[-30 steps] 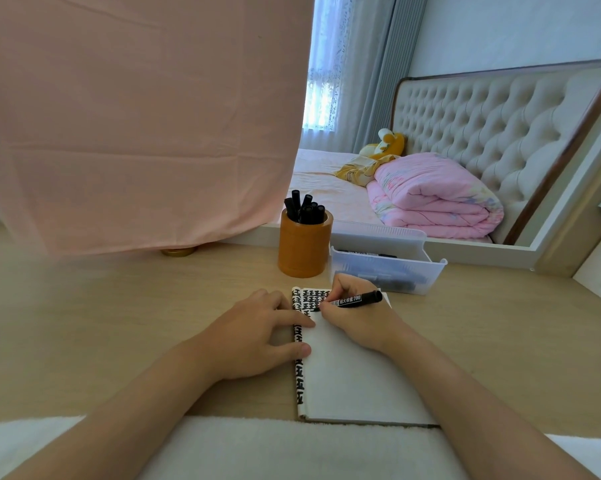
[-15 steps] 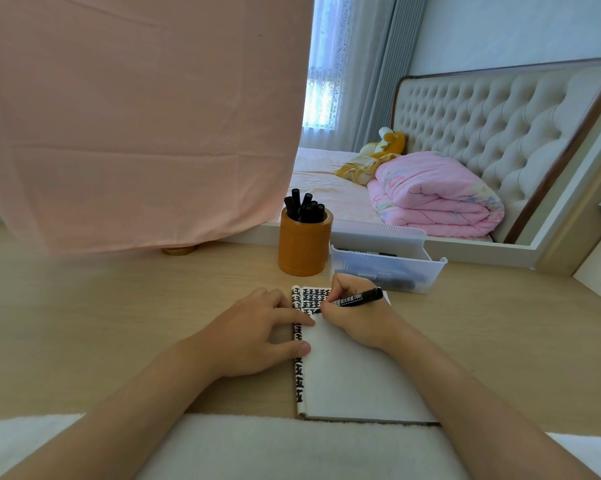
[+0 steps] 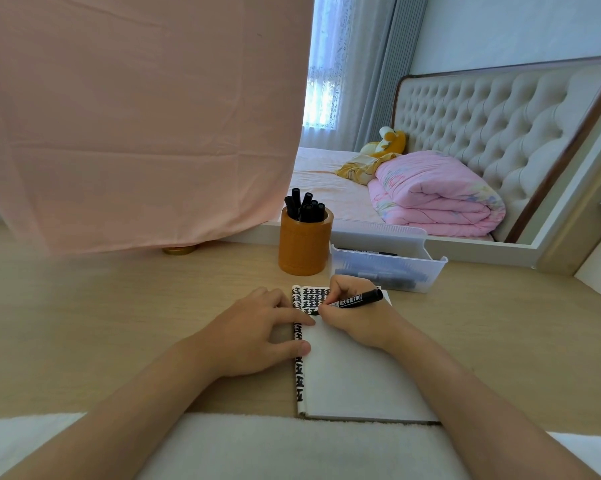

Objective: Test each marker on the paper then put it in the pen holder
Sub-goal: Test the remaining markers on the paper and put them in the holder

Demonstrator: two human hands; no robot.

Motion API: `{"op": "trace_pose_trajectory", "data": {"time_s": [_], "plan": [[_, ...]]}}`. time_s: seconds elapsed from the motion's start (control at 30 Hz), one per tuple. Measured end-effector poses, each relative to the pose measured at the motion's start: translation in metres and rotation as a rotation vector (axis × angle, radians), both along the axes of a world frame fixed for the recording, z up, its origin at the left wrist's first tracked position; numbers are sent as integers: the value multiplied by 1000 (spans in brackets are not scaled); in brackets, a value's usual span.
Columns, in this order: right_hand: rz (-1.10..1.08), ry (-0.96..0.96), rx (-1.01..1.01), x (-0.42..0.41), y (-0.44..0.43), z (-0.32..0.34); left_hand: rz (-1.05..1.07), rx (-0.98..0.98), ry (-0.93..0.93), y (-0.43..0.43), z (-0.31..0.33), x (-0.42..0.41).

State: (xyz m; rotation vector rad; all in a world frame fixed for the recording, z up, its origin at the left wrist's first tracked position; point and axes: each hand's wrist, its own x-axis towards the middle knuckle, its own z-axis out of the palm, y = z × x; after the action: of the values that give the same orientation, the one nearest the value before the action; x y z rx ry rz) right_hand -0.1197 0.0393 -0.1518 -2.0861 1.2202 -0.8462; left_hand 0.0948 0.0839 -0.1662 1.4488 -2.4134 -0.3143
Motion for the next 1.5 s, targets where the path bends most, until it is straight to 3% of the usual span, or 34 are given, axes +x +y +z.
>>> {"op": "trace_pose_trajectory", "data": {"time_s": [0.17,0.37,0.5,0.6,0.7,0.83,1.0,1.17,1.33,1.5], "plan": [[-24,3,26,1,-1,1,-2,-9,-4,1,0,1],[-64,-385,195,-6,-2,0,-26,-23,33,0,0,2],[-79,-392,155,-5,-1,4,-2,-63,186,0,-1,4],[-55,-373,104,-3,-1,8,100,-213,274,-5,-3,8],[9,-375,56,-6,-5,5,213,-295,180,-10,-6,14],[110,-304,63,-6,-7,0,268,-227,23,-15,-14,17],[135,-513,278,-1,-5,9,271,-185,68,-16,-12,18],[58,-324,129,0,-5,8,302,-161,175,-12,-6,18],[-19,123,-198,4,-4,3,331,-130,346,-10,-3,17],[-9,275,-402,3,-1,3,287,-148,377,-10,-3,16]]}}
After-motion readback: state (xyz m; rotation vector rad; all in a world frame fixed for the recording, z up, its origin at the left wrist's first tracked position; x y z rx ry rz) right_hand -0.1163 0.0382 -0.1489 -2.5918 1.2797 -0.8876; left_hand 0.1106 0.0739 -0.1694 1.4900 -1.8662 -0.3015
